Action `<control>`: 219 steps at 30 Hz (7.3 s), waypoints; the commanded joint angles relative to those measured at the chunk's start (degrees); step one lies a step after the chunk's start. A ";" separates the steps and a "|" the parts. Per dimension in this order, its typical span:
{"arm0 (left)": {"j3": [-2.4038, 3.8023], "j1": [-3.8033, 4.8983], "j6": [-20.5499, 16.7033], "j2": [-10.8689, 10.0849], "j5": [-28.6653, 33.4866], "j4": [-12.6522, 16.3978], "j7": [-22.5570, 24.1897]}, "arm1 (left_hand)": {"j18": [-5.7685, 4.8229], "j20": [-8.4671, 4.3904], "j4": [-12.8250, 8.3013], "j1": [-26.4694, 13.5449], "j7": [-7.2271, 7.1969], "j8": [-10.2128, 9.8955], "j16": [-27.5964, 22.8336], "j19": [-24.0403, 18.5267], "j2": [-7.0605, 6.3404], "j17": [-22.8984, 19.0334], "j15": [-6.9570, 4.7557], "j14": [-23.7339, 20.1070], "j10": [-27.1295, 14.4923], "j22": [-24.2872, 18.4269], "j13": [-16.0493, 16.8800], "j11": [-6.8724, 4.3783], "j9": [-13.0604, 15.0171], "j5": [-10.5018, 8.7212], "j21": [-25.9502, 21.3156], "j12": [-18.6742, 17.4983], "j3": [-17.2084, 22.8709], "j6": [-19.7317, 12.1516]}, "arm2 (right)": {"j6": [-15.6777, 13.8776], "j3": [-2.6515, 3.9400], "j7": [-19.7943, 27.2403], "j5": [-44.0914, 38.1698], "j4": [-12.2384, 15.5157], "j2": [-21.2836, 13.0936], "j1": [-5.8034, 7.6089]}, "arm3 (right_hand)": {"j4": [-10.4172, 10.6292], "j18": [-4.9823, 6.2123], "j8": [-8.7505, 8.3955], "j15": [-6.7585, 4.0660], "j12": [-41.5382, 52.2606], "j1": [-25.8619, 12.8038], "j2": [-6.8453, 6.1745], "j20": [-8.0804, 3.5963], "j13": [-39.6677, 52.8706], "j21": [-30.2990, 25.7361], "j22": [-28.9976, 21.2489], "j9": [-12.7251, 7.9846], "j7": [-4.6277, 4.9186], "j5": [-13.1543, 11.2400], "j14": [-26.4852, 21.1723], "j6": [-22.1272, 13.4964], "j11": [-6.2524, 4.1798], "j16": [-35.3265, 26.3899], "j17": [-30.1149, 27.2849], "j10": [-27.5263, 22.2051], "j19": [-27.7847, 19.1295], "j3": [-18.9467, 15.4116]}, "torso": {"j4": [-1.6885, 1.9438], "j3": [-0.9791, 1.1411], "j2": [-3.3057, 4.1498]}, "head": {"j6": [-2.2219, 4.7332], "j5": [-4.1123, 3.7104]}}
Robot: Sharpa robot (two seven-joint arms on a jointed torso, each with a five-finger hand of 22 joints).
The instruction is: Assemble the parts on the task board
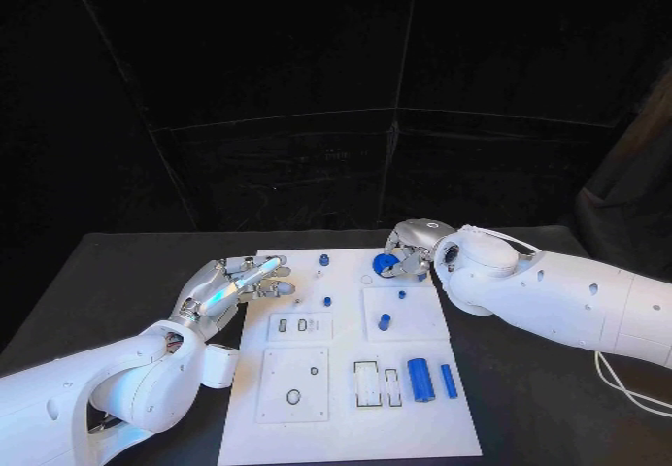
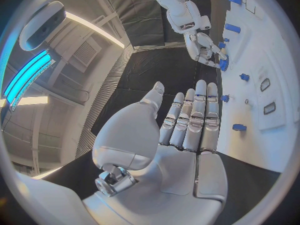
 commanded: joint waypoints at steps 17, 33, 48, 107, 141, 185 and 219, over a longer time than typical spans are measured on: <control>0.05 0.08 1.24 0.07 -0.07 -0.05 -0.04 | 0.82 0.21 -0.38 0.66 0.95 -0.09 -0.39 0.04 0.13 0.09 -0.03 -0.09 -0.37 -0.08 -0.01 -0.21 0.05 0.36 -0.33 -0.09 0.20 -0.40 | -7.85 -0.06 2.39 -1.56 2.03 0.01 0.00 | -4.52 -1.09 1.64 -1.42 2.06 6.89 3.70 -1.22 2.65 1.36 2.40 0.27 -1.48 -6.68 3.94 7.44 -1.45 0.95 5.41 1.63 1.79 9.98 | 0.03 0.01 -0.01 | 0.01 0.07; 0.05 0.08 1.30 0.07 -0.07 0.14 -0.11 | 0.82 0.20 -0.53 0.84 0.91 -0.08 -0.46 0.07 0.28 0.12 -0.04 -0.08 -0.37 -0.13 -0.01 -0.24 0.05 0.36 -0.36 -0.07 0.34 -0.40 | -8.76 -0.03 1.25 -2.65 7.85 4.38 -0.01 | -4.71 -1.26 -0.09 -1.32 1.04 3.44 1.13 -1.26 2.35 1.69 3.18 -0.01 -1.24 -6.06 3.84 7.62 -1.27 0.62 5.02 1.45 2.23 15.39 | 0.19 -0.15 0.01 | 0.02 0.49; 0.05 0.09 1.34 0.17 -0.07 0.01 -0.14 | 0.82 0.20 -0.53 0.84 0.91 -0.08 -0.46 0.07 0.28 0.12 -0.04 -0.08 -0.37 -0.13 -0.01 -0.24 0.05 0.36 -0.36 -0.07 0.34 -0.40 | -6.01 -0.32 1.55 -3.70 2.17 12.51 -0.11 | -4.95 -1.30 -0.80 -1.21 0.73 2.10 0.09 -1.15 2.34 1.78 3.46 -0.01 -1.10 -6.06 3.85 7.67 -1.15 0.57 5.04 1.40 2.39 17.67 | 0.23 0.01 0.11 | -0.31 1.14; 0.06 0.14 1.64 0.11 -0.07 -0.15 -0.60 | 0.82 0.19 -0.78 1.04 0.90 -0.08 -0.60 0.10 0.38 0.16 -0.04 -0.05 -0.40 -0.21 -0.03 -0.24 0.04 0.35 -0.43 -0.07 0.50 -0.43 | -1.63 -0.43 -2.14 -6.95 -2.41 15.21 -0.29 | -2.17 -1.13 -4.07 0.19 -4.41 -6.50 -4.42 0.18 -1.39 1.30 2.80 -0.10 0.59 -9.18 3.60 2.72 0.47 -0.28 4.00 -1.40 1.88 18.02 | -0.04 0.04 0.02 | -0.79 1.04; 0.05 0.14 2.21 0.10 -0.07 -0.83 -0.62 | 0.83 0.17 -1.04 1.22 0.76 0.03 -0.70 0.19 0.48 0.23 -0.09 0.09 -0.28 -0.30 -0.01 -0.33 0.08 0.35 -0.47 0.00 0.65 -0.27 | -8.80 -0.52 28.20 28.93 5.35 -10.90 -0.41 | -6.00 -0.54 -4.22 -0.77 -7.33 0.45 -5.88 -0.57 -3.51 -0.37 0.10 -0.05 -0.65 -2.53 3.33 1.12 -0.68 -1.26 3.19 -3.07 -0.07 12.12 | -1.06 0.57 -0.10 | 0.69 -0.61; 0.04 0.07 2.71 0.71 -0.07 -1.90 -0.85 | 0.84 0.12 -1.44 1.62 0.73 0.08 -0.84 0.31 0.76 0.30 -0.15 0.21 -0.19 -0.38 -0.02 -0.39 0.07 0.37 -0.51 0.05 1.04 -0.20 | -5.99 -0.57 26.52 24.15 -3.46 -10.16 -3.36 | -6.03 -0.85 -3.83 0.26 -6.20 -0.44 -4.76 0.20 -2.66 0.20 1.44 0.07 0.86 -1.41 3.62 -0.38 0.61 -0.65 4.34 -2.16 1.09 9.46 | -0.92 0.29 -0.10 | -0.50 -1.22; 0.04 0.07 2.61 0.70 -0.07 -1.98 -1.19 | 0.83 0.11 -1.56 1.69 0.75 0.08 -0.90 0.34 0.80 0.32 -0.16 0.23 -0.20 -0.42 -0.04 -0.38 0.06 0.36 -0.53 0.04 1.14 -0.21 | -6.76 -0.55 27.08 25.14 -4.51 -8.28 -4.55 | -7.32 -1.09 -2.34 -0.44 -4.07 1.24 0.29 -0.32 -0.85 0.78 2.76 0.46 -0.16 -4.48 3.95 6.01 -0.30 0.18 5.78 -0.90 2.11 11.49 | -0.95 0.32 -0.16 | -0.83 -1.26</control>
